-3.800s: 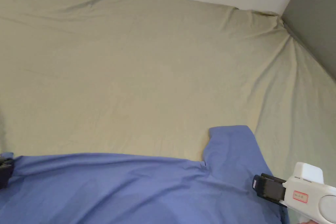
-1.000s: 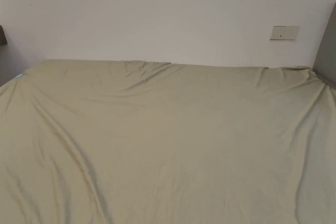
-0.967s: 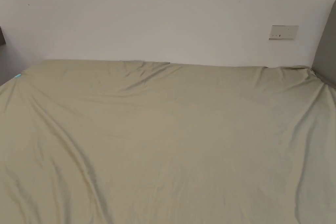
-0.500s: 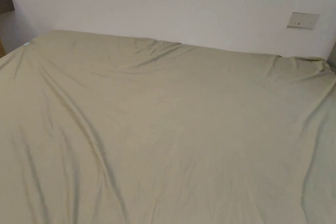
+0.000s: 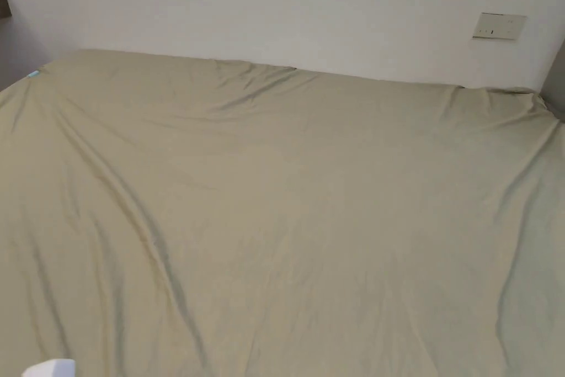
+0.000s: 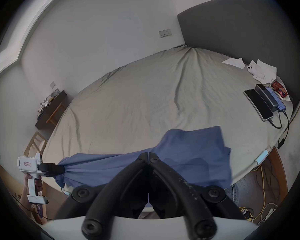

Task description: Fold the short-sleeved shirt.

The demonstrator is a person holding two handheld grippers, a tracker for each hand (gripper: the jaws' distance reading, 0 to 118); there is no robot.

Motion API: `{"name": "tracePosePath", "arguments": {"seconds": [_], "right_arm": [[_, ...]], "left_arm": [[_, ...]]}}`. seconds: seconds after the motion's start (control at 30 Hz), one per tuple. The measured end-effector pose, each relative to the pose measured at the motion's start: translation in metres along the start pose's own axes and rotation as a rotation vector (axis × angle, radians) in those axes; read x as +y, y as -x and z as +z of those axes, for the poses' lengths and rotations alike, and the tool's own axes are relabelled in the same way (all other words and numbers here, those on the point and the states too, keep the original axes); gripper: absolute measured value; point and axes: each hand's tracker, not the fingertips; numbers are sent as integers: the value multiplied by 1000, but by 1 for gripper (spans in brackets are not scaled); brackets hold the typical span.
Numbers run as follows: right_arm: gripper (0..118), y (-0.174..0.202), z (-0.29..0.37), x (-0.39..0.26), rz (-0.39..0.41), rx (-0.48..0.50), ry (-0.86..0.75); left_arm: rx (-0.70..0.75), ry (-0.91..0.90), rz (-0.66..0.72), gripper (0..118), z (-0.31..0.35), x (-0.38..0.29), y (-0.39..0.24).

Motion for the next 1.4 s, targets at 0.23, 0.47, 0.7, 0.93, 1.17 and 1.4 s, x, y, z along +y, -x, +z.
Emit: {"name": "tracePosePath", "arguments": {"seconds": [0.23, 0.47, 0.7, 0.93, 1.17, 1.4], "right_arm": [[1, -4, 4, -3, -25, -8, -19], [1, -10, 3, -7, -54, -11, -9], [1, -12, -2, -10, -68, 42, 5], [1, -19, 2, -15, -85, 68, 0], [1, -22, -1, -19, -92, 77, 16], [1, -22, 0, -20, -105, 88, 17]], "left_arm": [[313, -93, -137, 16, 22, 34, 5], [597, -129, -369, 16, 35, 15, -41], [293, -92, -495, 16, 12, -20, -118], [260, 21, -583, 16, -52, -48, -148], [-167, 20, -345, 72, -22, -31, -153], [-151, -182, -298, 14, 26, -10, -126]]}}
